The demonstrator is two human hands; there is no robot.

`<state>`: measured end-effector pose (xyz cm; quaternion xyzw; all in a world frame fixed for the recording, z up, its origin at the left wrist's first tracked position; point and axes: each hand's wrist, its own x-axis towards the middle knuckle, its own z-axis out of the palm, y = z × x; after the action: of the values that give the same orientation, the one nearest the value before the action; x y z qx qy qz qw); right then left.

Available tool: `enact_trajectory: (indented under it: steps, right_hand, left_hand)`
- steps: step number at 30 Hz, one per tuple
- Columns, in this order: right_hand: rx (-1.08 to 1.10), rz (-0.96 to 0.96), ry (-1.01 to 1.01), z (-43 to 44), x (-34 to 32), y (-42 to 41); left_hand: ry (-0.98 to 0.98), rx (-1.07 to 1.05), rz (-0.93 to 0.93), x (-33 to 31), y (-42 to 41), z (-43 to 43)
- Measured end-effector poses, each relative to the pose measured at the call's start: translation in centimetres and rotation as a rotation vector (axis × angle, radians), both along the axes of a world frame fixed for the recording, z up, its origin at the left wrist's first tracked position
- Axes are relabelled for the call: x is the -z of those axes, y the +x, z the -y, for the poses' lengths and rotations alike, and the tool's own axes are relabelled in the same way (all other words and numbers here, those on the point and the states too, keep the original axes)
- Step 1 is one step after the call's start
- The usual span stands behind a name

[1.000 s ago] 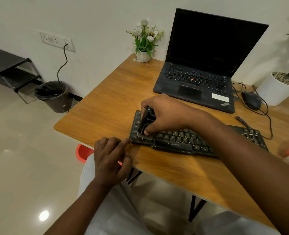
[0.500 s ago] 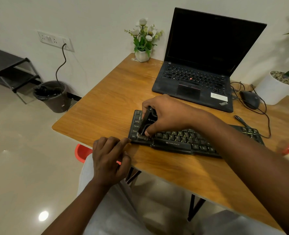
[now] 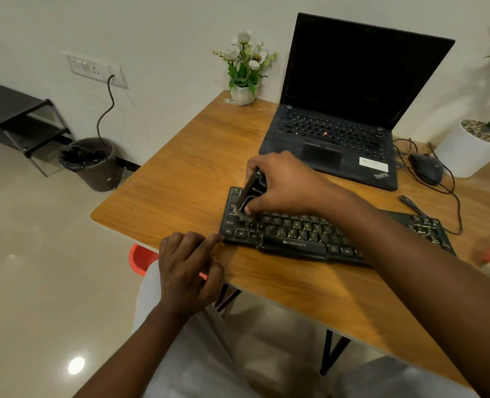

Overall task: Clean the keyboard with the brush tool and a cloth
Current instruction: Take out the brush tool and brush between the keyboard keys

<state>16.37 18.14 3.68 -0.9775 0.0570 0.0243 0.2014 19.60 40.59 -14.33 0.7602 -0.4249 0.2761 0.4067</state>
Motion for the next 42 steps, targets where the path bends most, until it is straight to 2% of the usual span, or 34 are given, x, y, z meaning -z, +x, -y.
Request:
enact_trajectory:
  steps: [3, 5, 9, 13, 21, 35, 38, 42]
  right_hand:
    - [-0.071, -0.189, 0.197, 0.1, -0.3, -0.4]
    - [-0.085, -0.245, 0.276, 0.3, -0.2, -0.7]
    - [-0.047, -0.172, 0.160, 0.9, -0.2, -0.5]
    - [-0.011, -0.029, -0.081, 1.2, -0.5, -0.1]
    - [-0.110, -0.051, 0.126, -1.0, 0.0, -0.2]
    - [-0.086, -0.302, -0.149, 4.6, -2.7, -4.3]
    - [-0.081, -0.293, -0.115, 4.4, -2.4, -4.4]
    - [-0.086, -0.186, -0.042, 2.3, -1.4, -3.4]
  left_hand:
    - [0.005, -0.011, -0.007, 0.0, -0.1, 0.1]
    - [0.011, -0.015, -0.006, 0.0, -0.1, 0.1]
    - [0.018, -0.014, -0.010, 0.1, 0.0, 0.0]
    - [0.019, -0.011, -0.009, 0.1, 0.0, 0.0]
    - [0.009, -0.001, -0.009, -0.2, -0.1, 0.1]
    - [0.010, -0.004, 0.014, -0.3, -0.1, 0.0]
    - [0.003, -0.010, 0.011, -0.3, -0.2, 0.0]
    - [0.022, -0.011, -0.006, -0.2, -0.1, 0.0]
